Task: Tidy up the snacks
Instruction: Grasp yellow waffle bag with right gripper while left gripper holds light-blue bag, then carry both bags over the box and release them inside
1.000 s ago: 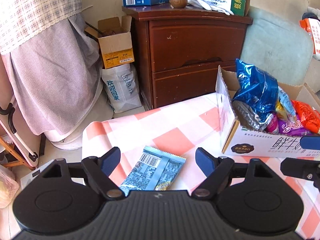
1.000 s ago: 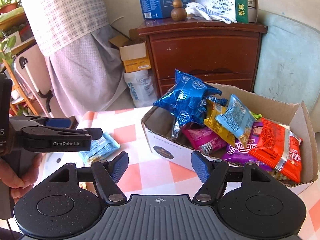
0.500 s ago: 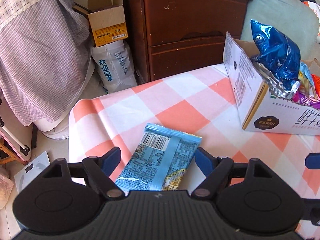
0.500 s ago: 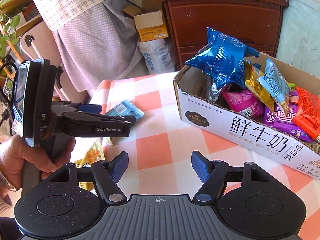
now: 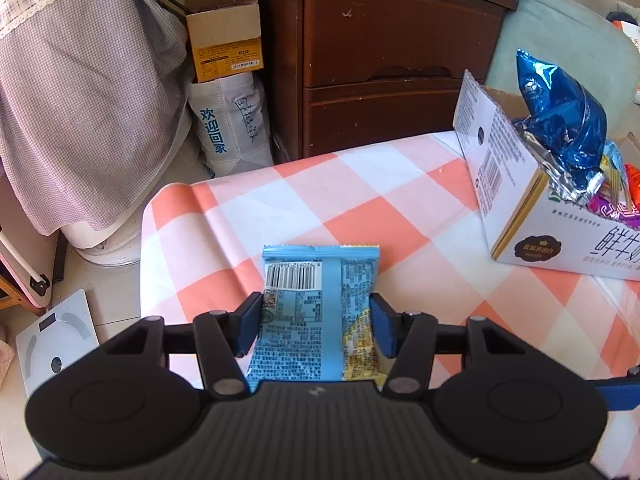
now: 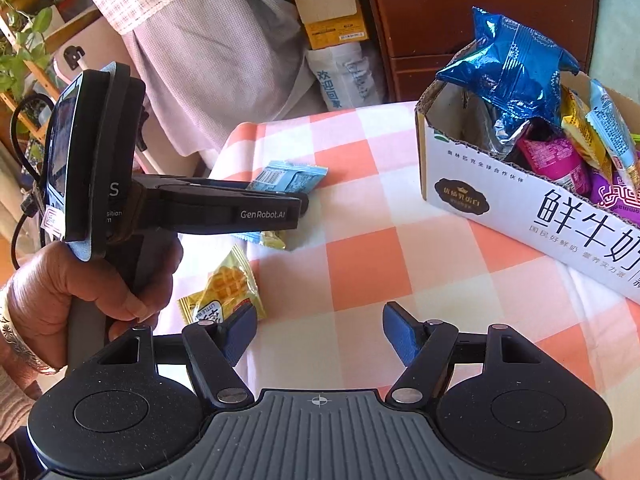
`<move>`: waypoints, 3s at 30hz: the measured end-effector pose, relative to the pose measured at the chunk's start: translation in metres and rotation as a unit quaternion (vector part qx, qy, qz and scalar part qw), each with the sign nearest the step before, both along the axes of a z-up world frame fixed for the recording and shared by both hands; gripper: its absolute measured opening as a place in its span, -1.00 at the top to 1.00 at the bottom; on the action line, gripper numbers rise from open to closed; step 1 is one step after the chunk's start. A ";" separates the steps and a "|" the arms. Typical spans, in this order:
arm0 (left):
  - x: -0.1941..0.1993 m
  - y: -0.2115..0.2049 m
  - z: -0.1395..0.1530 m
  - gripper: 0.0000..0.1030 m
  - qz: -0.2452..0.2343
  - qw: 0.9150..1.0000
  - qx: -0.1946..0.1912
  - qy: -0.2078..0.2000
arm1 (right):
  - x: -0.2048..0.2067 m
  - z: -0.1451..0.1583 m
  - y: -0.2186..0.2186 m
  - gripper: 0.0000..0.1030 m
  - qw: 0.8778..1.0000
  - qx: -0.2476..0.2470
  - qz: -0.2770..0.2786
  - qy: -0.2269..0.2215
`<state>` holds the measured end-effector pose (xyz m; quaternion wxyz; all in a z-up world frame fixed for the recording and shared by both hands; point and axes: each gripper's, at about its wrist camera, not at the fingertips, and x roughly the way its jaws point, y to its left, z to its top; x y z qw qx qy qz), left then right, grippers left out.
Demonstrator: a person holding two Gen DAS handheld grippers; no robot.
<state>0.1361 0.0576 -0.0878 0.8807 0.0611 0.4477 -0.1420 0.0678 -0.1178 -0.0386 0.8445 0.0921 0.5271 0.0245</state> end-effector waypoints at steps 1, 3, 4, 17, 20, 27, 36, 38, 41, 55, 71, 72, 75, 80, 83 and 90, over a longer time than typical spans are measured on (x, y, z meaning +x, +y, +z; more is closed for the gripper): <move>0.000 0.002 0.002 -0.07 0.000 1.000 -0.002 -0.003 | 0.000 -0.002 0.004 -0.37 1.000 0.006 0.003 0.002; -0.002 0.004 0.005 -0.07 0.000 1.000 -0.004 -0.008 | -0.001 -0.005 0.011 -0.37 1.000 0.012 0.010 0.004; -0.003 0.006 0.006 -0.07 0.000 1.000 -0.004 -0.010 | -0.001 -0.007 0.014 -0.37 1.000 0.014 0.013 0.004; -0.009 0.040 0.018 -0.06 0.024 0.999 -0.011 -0.026 | 0.000 -0.029 0.062 -0.48 0.997 -0.021 0.065 -0.039; -0.010 0.046 0.017 -0.06 0.028 0.999 -0.010 -0.027 | -0.002 -0.035 0.071 -0.55 0.995 -0.037 0.081 -0.050; -0.010 0.058 0.013 -0.06 0.037 0.999 -0.009 -0.022 | -0.004 -0.043 0.088 -0.73 0.983 -0.097 0.132 -0.084; -0.013 0.059 0.010 -0.06 0.032 0.999 -0.005 -0.017 | -0.005 -0.058 0.101 -0.75 0.972 -0.131 0.163 -0.105; -0.014 0.058 0.009 -0.06 0.030 0.999 -0.003 -0.016 | -0.003 -0.058 0.098 -0.63 0.974 -0.128 0.153 -0.107; -0.014 0.054 0.008 -0.06 0.026 1.000 -0.001 -0.014 | -0.002 -0.054 0.093 -0.23 0.975 -0.122 0.145 -0.112; -0.027 0.021 0.015 -0.07 -0.011 1.000 0.002 -0.018 | -0.008 -0.040 0.047 0.66 0.988 -0.079 0.088 -0.104; -0.049 -0.015 0.032 -0.07 -0.037 0.998 0.007 -0.043 | -0.024 0.000 0.005 0.66 0.988 -0.078 0.042 -0.128; -0.050 -0.017 0.033 -0.07 -0.039 0.998 0.007 -0.044 | -0.025 0.002 0.004 0.66 0.987 -0.081 0.041 -0.129; -0.054 -0.025 0.035 -0.07 -0.044 0.998 0.009 -0.047 | -0.032 0.008 -0.001 0.66 0.986 -0.088 0.039 -0.133; -0.060 -0.038 0.040 -0.07 -0.054 0.997 0.017 -0.059 | -0.036 0.014 -0.011 0.66 0.986 -0.096 0.030 -0.133; -0.063 -0.046 0.042 -0.07 -0.059 0.996 0.017 -0.064 | -0.039 0.018 -0.018 0.67 0.986 -0.098 0.024 -0.136; -0.070 -0.059 0.049 -0.07 -0.066 0.994 0.018 -0.080 | -0.046 0.028 -0.032 0.66 0.985 -0.096 0.011 -0.145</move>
